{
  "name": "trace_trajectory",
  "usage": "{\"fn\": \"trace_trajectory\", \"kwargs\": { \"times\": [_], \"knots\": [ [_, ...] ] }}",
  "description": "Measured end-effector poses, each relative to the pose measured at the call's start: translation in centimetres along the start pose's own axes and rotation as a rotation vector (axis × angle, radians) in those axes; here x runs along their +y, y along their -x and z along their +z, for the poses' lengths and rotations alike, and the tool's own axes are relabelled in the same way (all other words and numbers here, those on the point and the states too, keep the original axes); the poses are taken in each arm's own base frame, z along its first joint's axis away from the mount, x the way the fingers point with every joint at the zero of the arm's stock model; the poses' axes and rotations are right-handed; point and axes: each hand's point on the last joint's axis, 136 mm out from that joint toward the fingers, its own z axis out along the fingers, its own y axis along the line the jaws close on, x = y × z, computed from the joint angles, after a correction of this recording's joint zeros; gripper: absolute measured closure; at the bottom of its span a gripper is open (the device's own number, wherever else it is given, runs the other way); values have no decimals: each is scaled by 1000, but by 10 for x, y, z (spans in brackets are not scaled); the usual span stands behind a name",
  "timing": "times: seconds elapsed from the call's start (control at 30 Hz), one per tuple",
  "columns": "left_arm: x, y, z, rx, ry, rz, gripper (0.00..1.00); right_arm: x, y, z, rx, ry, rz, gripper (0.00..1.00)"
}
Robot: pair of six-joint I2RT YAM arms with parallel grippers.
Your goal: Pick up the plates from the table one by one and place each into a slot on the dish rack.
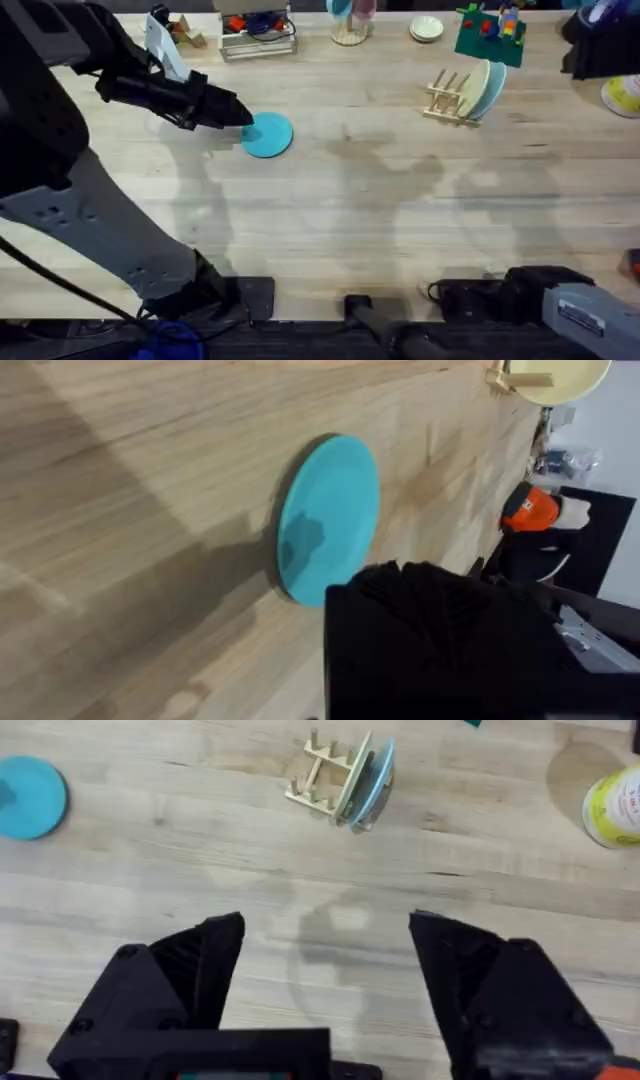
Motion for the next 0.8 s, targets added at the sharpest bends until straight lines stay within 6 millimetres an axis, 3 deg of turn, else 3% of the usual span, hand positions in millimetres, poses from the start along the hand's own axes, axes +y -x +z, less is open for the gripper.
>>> {"fn": "trace_trajectory", "kwargs": {
  "times": [0.13,0.37,0.8],
  "knots": [
    [8,1,5,6,-3,-11,960,0,0,0,0,0,0,8],
    [43,4,28,21,-26,-79,960,0,0,0,0,0,0,8],
    [45,8,29,9,-32,-132,960,0,0,0,0,0,0,7]
  ]
}}
